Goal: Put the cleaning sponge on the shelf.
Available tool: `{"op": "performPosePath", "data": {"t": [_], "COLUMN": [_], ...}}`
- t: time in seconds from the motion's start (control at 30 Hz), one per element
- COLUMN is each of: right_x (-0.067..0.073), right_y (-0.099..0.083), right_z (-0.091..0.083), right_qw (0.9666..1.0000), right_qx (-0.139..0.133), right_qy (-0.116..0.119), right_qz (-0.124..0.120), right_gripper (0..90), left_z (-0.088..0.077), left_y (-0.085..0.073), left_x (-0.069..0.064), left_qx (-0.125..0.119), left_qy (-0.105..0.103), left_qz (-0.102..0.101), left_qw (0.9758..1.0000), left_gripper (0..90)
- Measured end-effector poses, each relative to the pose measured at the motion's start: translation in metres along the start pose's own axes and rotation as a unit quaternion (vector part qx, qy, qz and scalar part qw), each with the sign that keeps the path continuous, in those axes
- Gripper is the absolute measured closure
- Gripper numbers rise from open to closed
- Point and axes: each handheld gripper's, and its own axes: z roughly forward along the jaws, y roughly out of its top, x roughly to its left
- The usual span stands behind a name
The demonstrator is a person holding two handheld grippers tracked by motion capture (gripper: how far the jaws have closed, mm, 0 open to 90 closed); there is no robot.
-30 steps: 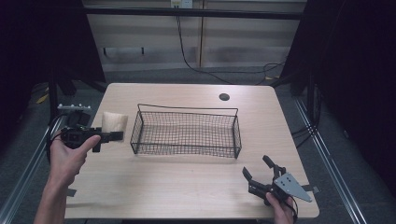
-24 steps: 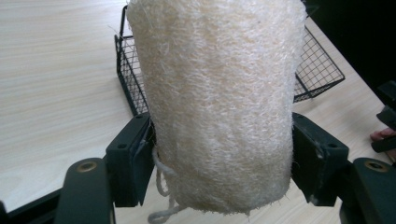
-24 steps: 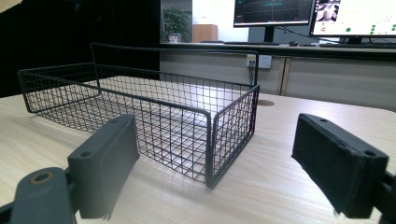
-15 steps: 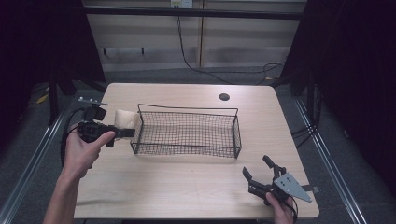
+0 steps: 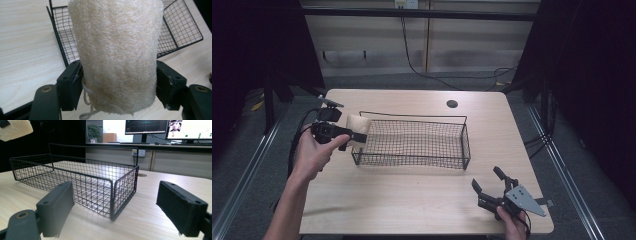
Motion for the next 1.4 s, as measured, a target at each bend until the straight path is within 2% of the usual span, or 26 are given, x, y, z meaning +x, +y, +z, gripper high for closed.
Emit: {"op": "performPosePath", "data": {"t": [0.03, 0.13, 0.27, 0.33, 0.47, 0.67, 0.93, 1.07, 1.2, 1.4], "right_x": [0.0, 0.0, 0.0, 0.0, 0.0, 0.0, 0.0, 0.0, 0.0, 0.0], "right_y": [0.0, 0.0, 0.0, 0.0, 0.0, 0.0, 0.0, 0.0, 0.0, 0.0], "right_z": [0.0, 0.0, 0.0, 0.0, 0.0, 0.0, 0.0, 0.0, 0.0, 0.0], "right_qw": [1.0, 1.0, 1.0, 1.0, 1.0, 1.0, 1.0, 1.0, 1.0, 1.0], "right_qx": [0.0, 0.0, -0.001, -0.001, 0.0, -0.001, -0.001, -0.002, -0.001, 0.0], "right_qy": [0.0, 0.0, 0.0, 0.0, -0.001, 0.0, 0.001, 0.001, -0.001, 0.001], "right_qz": [0.0, 0.0, 0.0, 0.0, 0.0, 0.001, 0.001, 0.001, 0.0, 0.0], "right_gripper": [13.6, 13.6, 13.6, 13.6, 13.6, 13.6, 13.6, 13.6, 13.6, 13.6], "left_z": [0.002, 0.008, 0.016, 0.019, 0.027, 0.035, 0.052, 0.057, 0.061, 0.066], "left_y": [0.002, 0.007, 0.012, 0.015, 0.019, 0.025, 0.03, 0.031, 0.034, 0.035], "left_x": [-0.002, -0.006, -0.008, -0.009, -0.008, -0.006, -0.008, -0.008, -0.008, -0.007], "left_qx": [0.002, 0.012, 0.028, 0.029, 0.049, 0.063, 0.094, 0.102, 0.112, 0.123], "left_qy": [-0.002, 0.011, 0.011, 0.007, 0.015, 0.013, 0.023, 0.028, 0.044, 0.05], "left_qz": [-0.002, -0.004, -0.007, -0.019, -0.017, -0.032, -0.029, -0.036, -0.034, -0.04], "left_qw": [1.0, 0.9999, 0.9995, 0.9994, 0.9985, 0.9974, 0.9948, 0.9938, 0.9922, 0.9903], "left_gripper": [31.1, 31.1, 31.0, 31.0, 31.0, 31.0, 31.0, 31.0, 31.0, 31.0]}}
